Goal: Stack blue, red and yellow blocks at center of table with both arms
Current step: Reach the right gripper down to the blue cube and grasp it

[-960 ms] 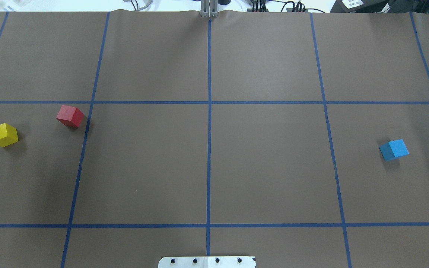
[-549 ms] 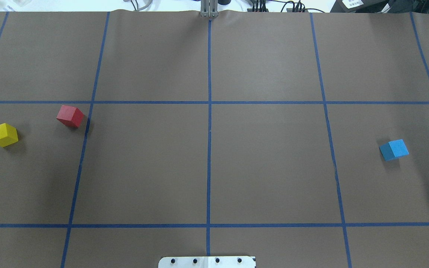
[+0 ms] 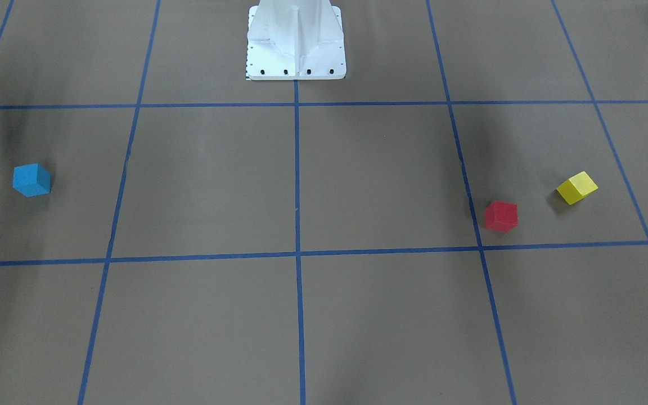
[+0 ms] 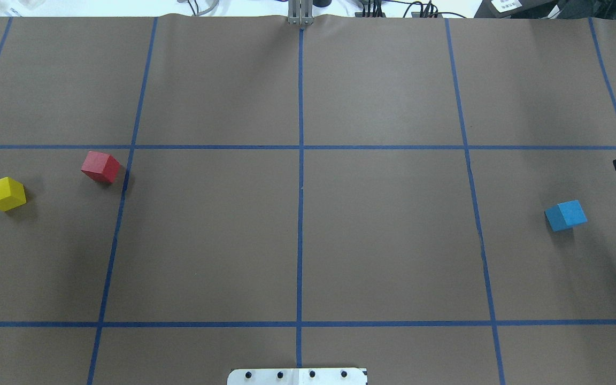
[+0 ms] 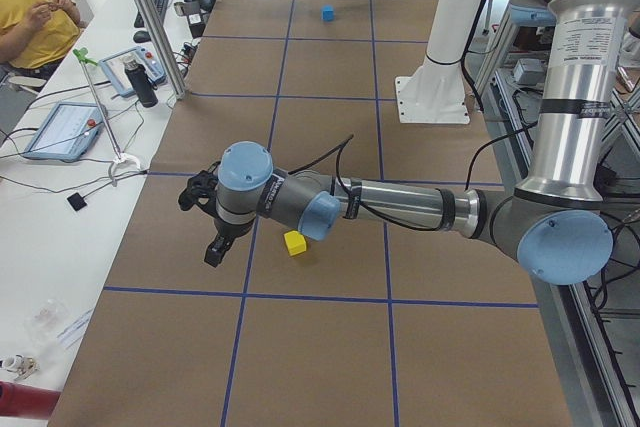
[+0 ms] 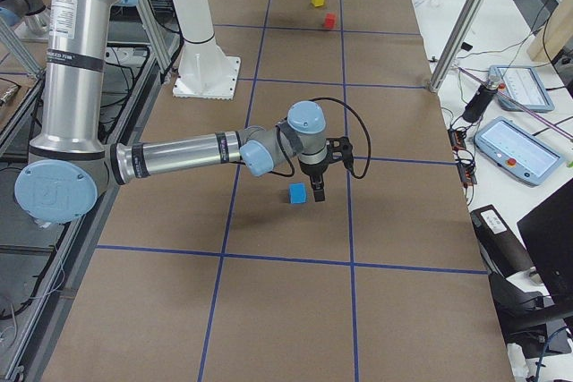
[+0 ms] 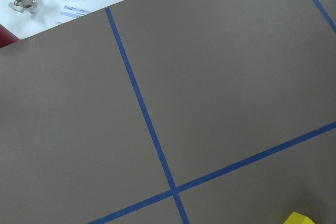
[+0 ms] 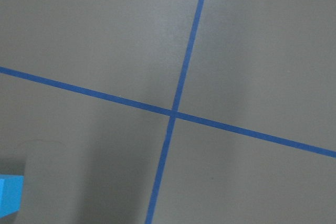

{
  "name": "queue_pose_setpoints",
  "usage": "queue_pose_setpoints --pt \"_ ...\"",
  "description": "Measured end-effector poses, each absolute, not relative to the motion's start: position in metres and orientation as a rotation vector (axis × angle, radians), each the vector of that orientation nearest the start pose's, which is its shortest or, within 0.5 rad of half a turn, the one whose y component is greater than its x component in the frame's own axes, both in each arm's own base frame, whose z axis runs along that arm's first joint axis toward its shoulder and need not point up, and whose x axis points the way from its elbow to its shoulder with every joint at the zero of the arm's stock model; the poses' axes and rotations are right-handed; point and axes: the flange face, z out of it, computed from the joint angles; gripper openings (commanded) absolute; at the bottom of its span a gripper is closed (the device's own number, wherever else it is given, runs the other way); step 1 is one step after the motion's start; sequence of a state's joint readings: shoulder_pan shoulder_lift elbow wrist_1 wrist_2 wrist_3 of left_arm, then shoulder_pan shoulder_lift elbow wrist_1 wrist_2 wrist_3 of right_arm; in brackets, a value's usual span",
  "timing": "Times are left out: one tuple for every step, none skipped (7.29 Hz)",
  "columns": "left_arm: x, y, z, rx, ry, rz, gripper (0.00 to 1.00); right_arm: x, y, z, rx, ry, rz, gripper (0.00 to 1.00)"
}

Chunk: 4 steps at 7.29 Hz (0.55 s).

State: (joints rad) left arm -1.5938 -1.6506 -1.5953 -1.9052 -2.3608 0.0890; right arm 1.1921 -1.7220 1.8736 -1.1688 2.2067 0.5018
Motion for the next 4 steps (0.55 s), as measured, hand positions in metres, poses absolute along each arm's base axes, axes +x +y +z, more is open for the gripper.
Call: queue_pose_setpoints --pt "-0.075 -0.542 0.566 0.46 0.753 0.235 1.0 -0.13 -0.436 0.543 0.217 -0.773 -0.047 1.0" --pt "-0.075 -0.542 0.566 0.464 0.753 0.237 1.0 -0.156 -0.423 0.553 0.224 -0.759 -0.046 1.0" --pt "-0.075 -0.542 0.566 0.467 0.752 0.238 1.0 -0.174 -0.413 0.567 0.241 -0.757 -0.051 1.0" --pt "-0.075 -0.541 0.567 0.468 0.752 0.239 1.0 -0.186 -0.405 0.581 0.257 -0.766 -0.062 1.0"
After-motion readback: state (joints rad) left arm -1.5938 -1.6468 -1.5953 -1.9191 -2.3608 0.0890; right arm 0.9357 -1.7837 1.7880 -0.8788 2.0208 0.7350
